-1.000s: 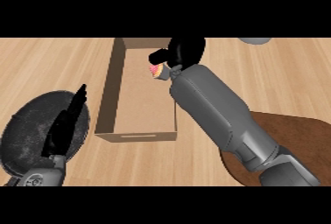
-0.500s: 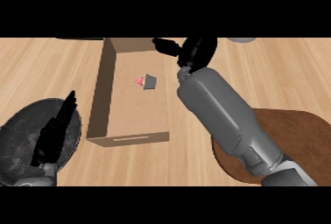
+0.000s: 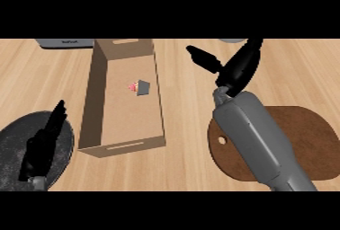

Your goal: Pick the cupcake from the cutting board and place it in the cardboard box

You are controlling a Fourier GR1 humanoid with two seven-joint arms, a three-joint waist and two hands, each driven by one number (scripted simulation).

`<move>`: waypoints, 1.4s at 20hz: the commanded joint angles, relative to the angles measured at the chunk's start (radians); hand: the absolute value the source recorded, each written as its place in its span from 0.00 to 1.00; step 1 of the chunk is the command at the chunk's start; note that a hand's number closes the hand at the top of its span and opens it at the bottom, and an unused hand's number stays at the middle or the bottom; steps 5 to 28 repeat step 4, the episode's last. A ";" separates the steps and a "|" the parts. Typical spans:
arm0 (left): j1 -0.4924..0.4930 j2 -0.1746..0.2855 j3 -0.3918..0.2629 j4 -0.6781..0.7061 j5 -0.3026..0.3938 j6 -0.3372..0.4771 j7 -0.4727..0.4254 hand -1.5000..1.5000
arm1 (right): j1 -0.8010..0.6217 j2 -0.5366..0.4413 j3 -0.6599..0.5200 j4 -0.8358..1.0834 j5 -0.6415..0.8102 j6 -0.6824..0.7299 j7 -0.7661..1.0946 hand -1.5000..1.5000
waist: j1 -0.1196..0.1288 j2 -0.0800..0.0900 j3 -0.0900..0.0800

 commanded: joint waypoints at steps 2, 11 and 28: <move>-0.015 -0.011 0.013 0.026 -0.003 0.016 -0.010 0.50 | 0.282 -0.070 0.056 -0.357 0.050 0.064 0.033 0.00 | -0.026 -0.001 -0.001; 0.010 0.013 0.027 0.003 0.014 -0.011 -0.007 0.50 | 0.371 -0.127 0.060 -0.511 0.034 0.146 0.067 0.00 | -0.015 0.001 0.000; 0.010 0.013 0.027 0.003 0.014 -0.011 -0.007 0.50 | 0.371 -0.127 0.060 -0.511 0.034 0.146 0.067 0.00 | -0.015 0.001 0.000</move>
